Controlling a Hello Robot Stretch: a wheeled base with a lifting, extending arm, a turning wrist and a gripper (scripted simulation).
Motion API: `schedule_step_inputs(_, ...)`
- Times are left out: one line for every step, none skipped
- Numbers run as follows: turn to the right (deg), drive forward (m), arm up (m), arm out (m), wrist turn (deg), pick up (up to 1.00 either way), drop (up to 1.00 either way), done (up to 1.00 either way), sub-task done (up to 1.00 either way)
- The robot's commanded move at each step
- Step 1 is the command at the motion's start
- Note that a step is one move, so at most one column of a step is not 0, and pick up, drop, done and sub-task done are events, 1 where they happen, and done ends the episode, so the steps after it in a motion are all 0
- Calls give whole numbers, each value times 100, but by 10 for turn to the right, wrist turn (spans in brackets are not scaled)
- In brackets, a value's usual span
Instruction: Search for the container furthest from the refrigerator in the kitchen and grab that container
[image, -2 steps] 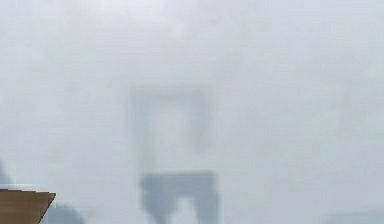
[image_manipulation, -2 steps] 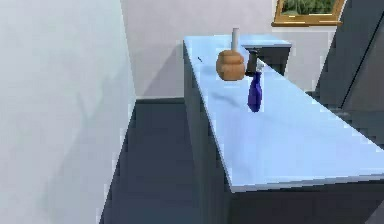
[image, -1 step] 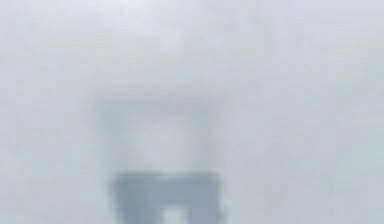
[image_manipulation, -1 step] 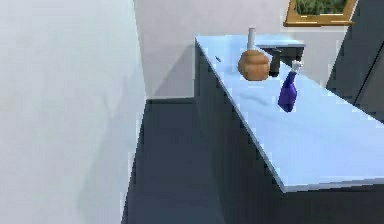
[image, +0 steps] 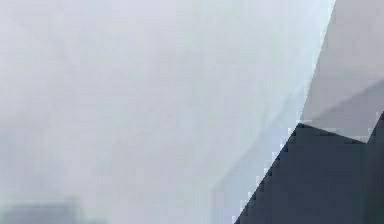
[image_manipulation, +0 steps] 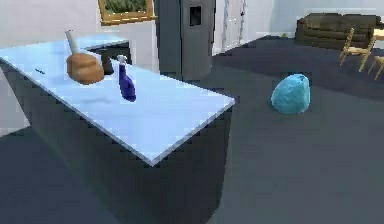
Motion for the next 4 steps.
schedule_step_inputs(420,0,0,0,0,0,0,0,0)
schedule_step_inputs(0,60,0,0,0,0,0,0,0)
schedule_step_inputs(450,0,0,0,0,0,0,0,0)
schedule_step_inputs(450,0,0,0,0,0,0,0,0)
